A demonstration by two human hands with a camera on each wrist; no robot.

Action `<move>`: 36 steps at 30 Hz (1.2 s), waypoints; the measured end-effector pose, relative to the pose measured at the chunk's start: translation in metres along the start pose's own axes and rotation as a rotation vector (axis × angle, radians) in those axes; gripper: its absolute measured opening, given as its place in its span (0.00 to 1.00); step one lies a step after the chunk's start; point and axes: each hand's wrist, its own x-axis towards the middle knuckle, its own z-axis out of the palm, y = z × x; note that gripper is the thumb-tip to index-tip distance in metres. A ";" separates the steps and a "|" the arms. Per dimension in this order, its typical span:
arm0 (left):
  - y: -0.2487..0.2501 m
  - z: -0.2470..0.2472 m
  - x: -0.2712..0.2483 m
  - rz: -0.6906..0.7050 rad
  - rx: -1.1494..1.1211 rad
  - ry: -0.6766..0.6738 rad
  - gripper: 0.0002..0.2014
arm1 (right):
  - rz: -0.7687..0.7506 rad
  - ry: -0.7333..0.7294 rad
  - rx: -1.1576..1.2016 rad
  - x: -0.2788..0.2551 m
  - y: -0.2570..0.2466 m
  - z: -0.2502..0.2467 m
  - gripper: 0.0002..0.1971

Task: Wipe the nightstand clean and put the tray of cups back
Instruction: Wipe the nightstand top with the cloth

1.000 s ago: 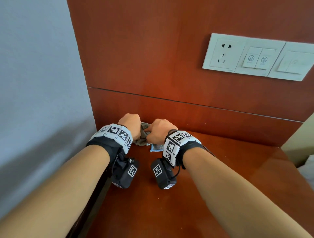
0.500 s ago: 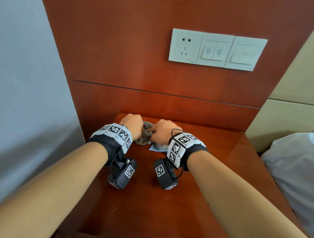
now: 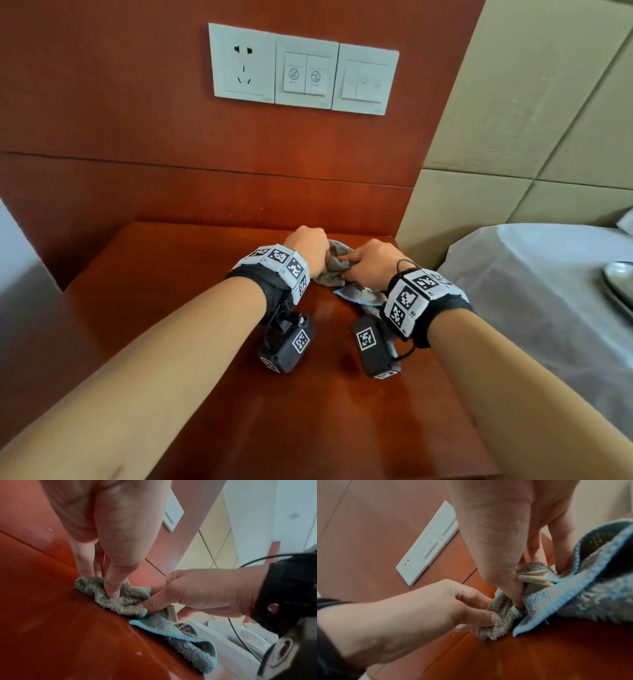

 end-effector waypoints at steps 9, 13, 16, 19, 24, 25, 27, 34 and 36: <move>0.054 0.015 0.010 0.096 -0.036 -0.017 0.12 | 0.047 0.034 -0.071 -0.023 0.050 -0.015 0.16; 0.064 0.018 0.011 0.103 -0.051 -0.024 0.14 | 0.066 0.045 -0.077 -0.029 0.060 -0.015 0.16; 0.066 0.020 0.007 0.109 -0.052 -0.027 0.17 | 0.083 0.045 -0.061 -0.033 0.064 -0.013 0.17; 0.068 0.022 0.001 0.121 -0.051 -0.023 0.17 | 0.094 0.052 -0.052 -0.038 0.067 -0.013 0.16; 0.077 0.026 -0.010 0.120 -0.067 -0.025 0.16 | 0.096 0.093 -0.046 -0.049 0.074 -0.007 0.17; 0.078 0.026 -0.012 0.123 -0.066 -0.022 0.16 | 0.094 0.094 -0.058 -0.051 0.074 -0.005 0.18; 0.080 0.027 -0.017 0.125 -0.065 -0.017 0.16 | 0.094 0.098 -0.076 -0.056 0.074 -0.004 0.18; 0.082 0.031 -0.036 0.138 -0.070 -0.017 0.15 | 0.095 0.106 -0.074 -0.074 0.076 -0.001 0.18; 0.082 0.031 -0.043 0.147 -0.065 -0.014 0.14 | 0.105 0.128 -0.066 -0.077 0.074 0.000 0.18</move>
